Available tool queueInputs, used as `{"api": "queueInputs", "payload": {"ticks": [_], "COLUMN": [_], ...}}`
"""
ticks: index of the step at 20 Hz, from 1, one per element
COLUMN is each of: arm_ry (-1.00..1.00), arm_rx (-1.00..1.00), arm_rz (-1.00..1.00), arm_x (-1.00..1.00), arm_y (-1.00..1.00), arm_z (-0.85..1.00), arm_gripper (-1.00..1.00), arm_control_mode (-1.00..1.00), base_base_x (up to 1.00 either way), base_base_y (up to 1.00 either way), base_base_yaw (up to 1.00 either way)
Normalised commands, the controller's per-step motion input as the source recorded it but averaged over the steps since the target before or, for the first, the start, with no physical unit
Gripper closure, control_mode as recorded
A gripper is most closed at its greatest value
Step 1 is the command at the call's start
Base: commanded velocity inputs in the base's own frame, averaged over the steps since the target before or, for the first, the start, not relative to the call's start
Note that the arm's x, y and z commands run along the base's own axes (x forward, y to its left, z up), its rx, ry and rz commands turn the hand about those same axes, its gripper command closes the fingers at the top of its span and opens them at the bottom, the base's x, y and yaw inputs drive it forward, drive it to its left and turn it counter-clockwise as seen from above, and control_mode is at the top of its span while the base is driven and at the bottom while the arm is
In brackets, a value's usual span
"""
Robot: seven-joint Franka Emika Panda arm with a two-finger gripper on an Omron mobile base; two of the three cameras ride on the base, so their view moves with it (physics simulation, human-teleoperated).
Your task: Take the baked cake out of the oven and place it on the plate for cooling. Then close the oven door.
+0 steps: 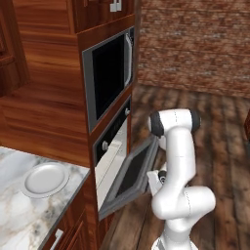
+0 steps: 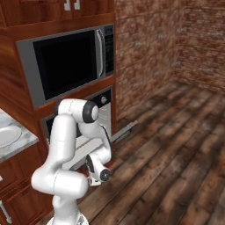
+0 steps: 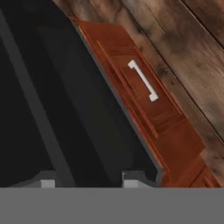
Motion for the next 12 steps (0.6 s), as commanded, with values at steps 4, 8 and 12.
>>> {"api": "queueInputs", "payload": {"ticks": [4,8,12], "arm_ry": [0.16,0.03,0.0], "arm_rx": [0.0,0.02,0.06], "arm_rz": [-0.1,-0.12,-0.13], "arm_x": [0.0,-0.11,-0.21], "arm_y": [-0.87,-1.0,-0.98], "arm_z": [-0.03,0.27,0.5], "arm_gripper": [-1.0,-1.0,-1.0], "arm_control_mode": [-1.0,-1.0,-1.0], "base_base_x": [0.0,0.0,0.0], "base_base_y": [0.0,0.0,0.0], "base_base_yaw": [0.0,0.0,0.0]}}
